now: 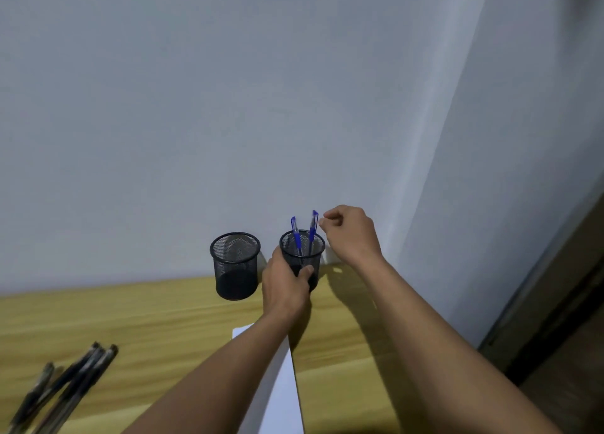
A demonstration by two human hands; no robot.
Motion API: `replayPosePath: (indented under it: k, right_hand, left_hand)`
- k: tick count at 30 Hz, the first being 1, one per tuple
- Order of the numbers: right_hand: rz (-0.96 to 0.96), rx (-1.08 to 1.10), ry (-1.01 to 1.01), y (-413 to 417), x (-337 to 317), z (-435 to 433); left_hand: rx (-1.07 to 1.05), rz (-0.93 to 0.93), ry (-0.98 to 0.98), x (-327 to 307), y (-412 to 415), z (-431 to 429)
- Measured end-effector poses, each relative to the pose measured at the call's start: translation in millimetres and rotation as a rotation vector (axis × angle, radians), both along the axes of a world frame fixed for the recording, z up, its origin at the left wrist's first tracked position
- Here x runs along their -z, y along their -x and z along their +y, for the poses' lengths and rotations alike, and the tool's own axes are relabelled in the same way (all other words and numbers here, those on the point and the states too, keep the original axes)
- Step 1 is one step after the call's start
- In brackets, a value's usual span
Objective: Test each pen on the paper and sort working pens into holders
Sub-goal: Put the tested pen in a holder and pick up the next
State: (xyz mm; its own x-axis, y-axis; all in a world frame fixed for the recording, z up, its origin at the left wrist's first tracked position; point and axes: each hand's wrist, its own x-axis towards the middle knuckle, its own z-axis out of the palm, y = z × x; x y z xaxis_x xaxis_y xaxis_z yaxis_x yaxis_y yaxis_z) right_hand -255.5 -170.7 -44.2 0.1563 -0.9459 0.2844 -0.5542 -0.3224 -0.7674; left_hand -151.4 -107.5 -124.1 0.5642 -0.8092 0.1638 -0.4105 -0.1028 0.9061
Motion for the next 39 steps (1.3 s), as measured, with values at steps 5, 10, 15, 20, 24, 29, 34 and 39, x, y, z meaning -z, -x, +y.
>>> replayPosePath:
  k: [5, 10, 15, 20, 24, 29, 34, 39]
  right_hand:
    - [0.070, -0.017, 0.000, 10.6, -17.7, 22.6]
    - [0.177, -0.163, 0.037, 5.1, -30.9, 66.9]
    - [0.290, -0.320, 0.051, -22.1, -27.4, 112.8]
    - [0.383, -0.470, 0.061, -66.1, -10.7, 153.5]
    - [0.461, -0.615, 0.059, -109.3, 15.4, 185.1]
    - [0.526, -0.726, 0.059, -149.4, 49.8, 217.3]
    - [0.534, -0.834, 0.168, -183.7, 66.2, 238.6]
    - [0.639, -0.933, 0.307, -211.0, 80.0, 247.0]
  left_hand:
    - [0.013, -0.084, -0.037, -25.2, -3.6, 19.9]
    - [0.002, -0.194, -0.020, -49.3, -9.6, 76.7]
    - [-0.083, -0.342, 0.004, -51.3, -36.4, 154.7]
    - [-0.221, -0.453, -0.073, -33.0, -77.2, 226.1]
    - [-0.311, -0.519, -0.160, -11.4, -110.5, 266.8]
    - [-0.443, -0.543, -0.245, 7.6, -137.5, 302.1]
    - [-0.548, -0.508, -0.347, 27.4, -149.1, 328.6]
    - [-0.580, -0.560, -0.395, 35.7, -152.7, 340.2]
